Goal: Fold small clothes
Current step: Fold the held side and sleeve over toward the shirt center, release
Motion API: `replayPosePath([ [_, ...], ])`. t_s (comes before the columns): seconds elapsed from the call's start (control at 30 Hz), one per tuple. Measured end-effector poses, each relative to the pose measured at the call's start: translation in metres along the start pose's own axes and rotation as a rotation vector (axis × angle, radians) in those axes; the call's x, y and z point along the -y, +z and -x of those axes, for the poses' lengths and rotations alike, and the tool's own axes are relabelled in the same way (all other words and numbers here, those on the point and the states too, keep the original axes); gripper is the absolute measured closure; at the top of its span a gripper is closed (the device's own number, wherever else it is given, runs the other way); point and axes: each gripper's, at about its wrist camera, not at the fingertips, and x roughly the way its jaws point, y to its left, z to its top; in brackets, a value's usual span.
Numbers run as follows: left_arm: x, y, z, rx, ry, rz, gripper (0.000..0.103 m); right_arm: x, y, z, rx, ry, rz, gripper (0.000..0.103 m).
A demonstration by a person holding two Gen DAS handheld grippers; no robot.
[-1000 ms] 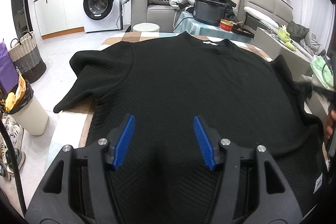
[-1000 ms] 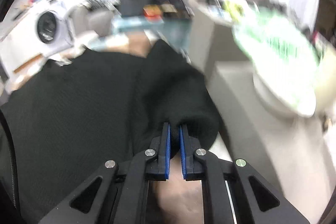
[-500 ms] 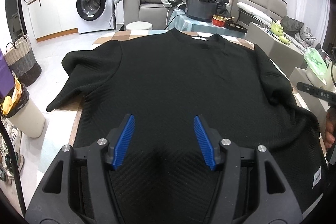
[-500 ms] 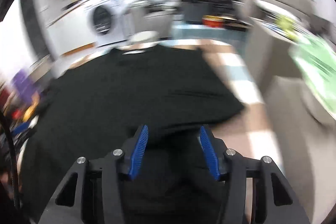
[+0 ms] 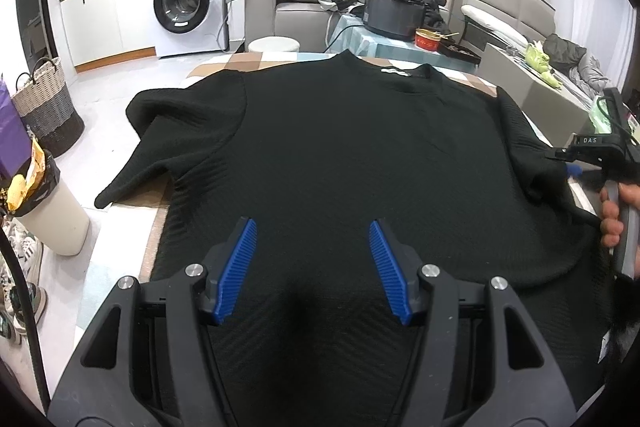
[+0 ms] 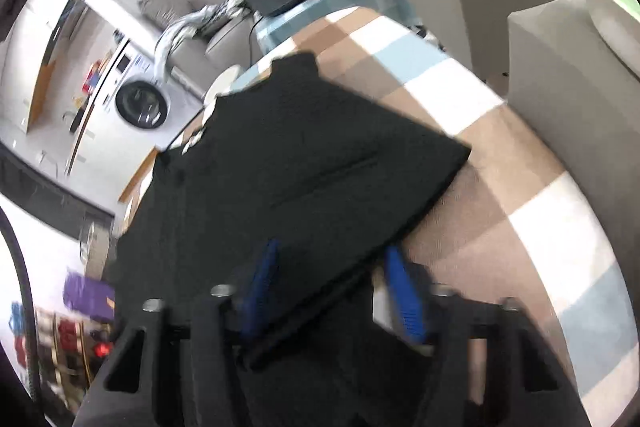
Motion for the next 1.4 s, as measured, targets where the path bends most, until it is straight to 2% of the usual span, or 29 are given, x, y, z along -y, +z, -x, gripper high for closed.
replayPosePath([
  [0.07, -0.005, 0.001, 0.000, -0.001, 0.006, 0.007, 0.046, -0.015, 0.006, -0.002, 0.051, -0.035, 0.042, 0.098],
  [0.17, -0.009, 0.001, 0.003, 0.003, 0.020, 0.003, 0.046, -0.056, 0.020, 0.008, 0.130, -0.014, 0.180, 0.098],
  [0.2, -0.010, 0.002, 0.005, 0.003, 0.028, 0.000, 0.046, -0.078, 0.023, 0.014, 0.142, 0.034, 0.236, 0.096],
  [0.23, -0.010, 0.002, 0.007, 0.006, 0.032, -0.001, 0.046, -0.098, 0.023, 0.018, 0.137, 0.114, 0.295, 0.093],
  [0.27, -0.010, 0.002, 0.009, 0.010, 0.034, -0.001, 0.046, -0.120, 0.018, 0.025, 0.111, 0.239, 0.375, 0.075],
  [0.3, -0.011, 0.003, 0.012, 0.018, 0.036, 0.003, 0.046, -0.130, 0.013, 0.030, 0.094, 0.304, 0.417, 0.056],
  [0.37, -0.012, 0.003, 0.016, 0.028, 0.034, 0.011, 0.046, -0.136, 0.000, 0.046, 0.130, 0.336, 0.469, 0.052],
  [0.4, -0.012, 0.002, 0.017, 0.031, 0.032, 0.012, 0.046, -0.133, -0.004, 0.053, 0.155, 0.311, 0.487, 0.052],
  [0.47, -0.010, 0.001, 0.018, 0.030, 0.029, 0.011, 0.046, -0.114, -0.006, 0.058, 0.150, 0.209, 0.470, 0.052],
  [0.5, -0.009, 0.000, 0.019, 0.027, 0.028, 0.009, 0.046, -0.102, -0.006, 0.056, 0.135, 0.127, 0.455, 0.052],
  [0.57, -0.006, -0.002, 0.021, 0.029, 0.019, 0.003, 0.046, -0.078, -0.008, 0.046, 0.102, -0.030, 0.443, 0.052],
  [0.6, -0.004, -0.002, 0.022, 0.031, 0.016, -0.003, 0.046, -0.065, -0.009, 0.036, 0.055, -0.108, 0.434, 0.052],
  [0.63, -0.002, -0.003, 0.022, 0.032, 0.017, -0.007, 0.046, -0.054, -0.011, 0.028, 0.013, -0.142, 0.420, 0.052],
  [0.73, 0.001, -0.006, 0.022, 0.025, 0.017, -0.005, 0.046, -0.032, -0.016, 0.014, -0.068, -0.121, 0.369, 0.052],
  [0.87, 0.000, -0.009, 0.022, 0.014, 0.038, -0.004, 0.046, -0.038, -0.026, 0.010, -0.079, -0.070, 0.389, 0.052],
  [0.97, -0.007, -0.011, 0.021, 0.008, 0.043, 0.016, 0.046, -0.050, -0.039, -0.002, -0.096, -0.121, 0.486, 0.051],
  [1.03, -0.013, -0.013, 0.017, -0.009, 0.056, 0.036, 0.046, -0.047, -0.045, -0.008, -0.106, -0.154, 0.504, 0.065],
  [1.07, -0.017, -0.014, 0.016, -0.015, 0.059, 0.048, 0.046, -0.047, -0.047, -0.006, -0.073, -0.164, 0.511, 0.085],
  [1.1, -0.021, -0.015, 0.016, -0.018, 0.055, 0.062, 0.046, -0.045, -0.045, -0.006, -0.075, -0.157, 0.508, 0.091],
  [1.17, -0.029, -0.016, 0.015, -0.023, 0.055, 0.082, 0.046, -0.036, -0.038, 0.001, -0.044, -0.131, 0.451, 0.093],
  [1.27, -0.046, -0.018, 0.015, -0.026, 0.072, 0.122, 0.046, -0.017, -0.025, 0.017, 0.022, -0.187, 0.370, 0.092],
  [1.33, -0.060, -0.020, 0.015, -0.029, 0.094, 0.166, 0.046, -0.010, -0.024, 0.014, -0.017, -0.170, 0.331, 0.088],
  [1.4, -0.071, -0.022, 0.014, -0.043, 0.115, 0.189, 0.046, -0.016, -0.031, 0.009, -0.077, -0.169, 0.376, 0.066],
])
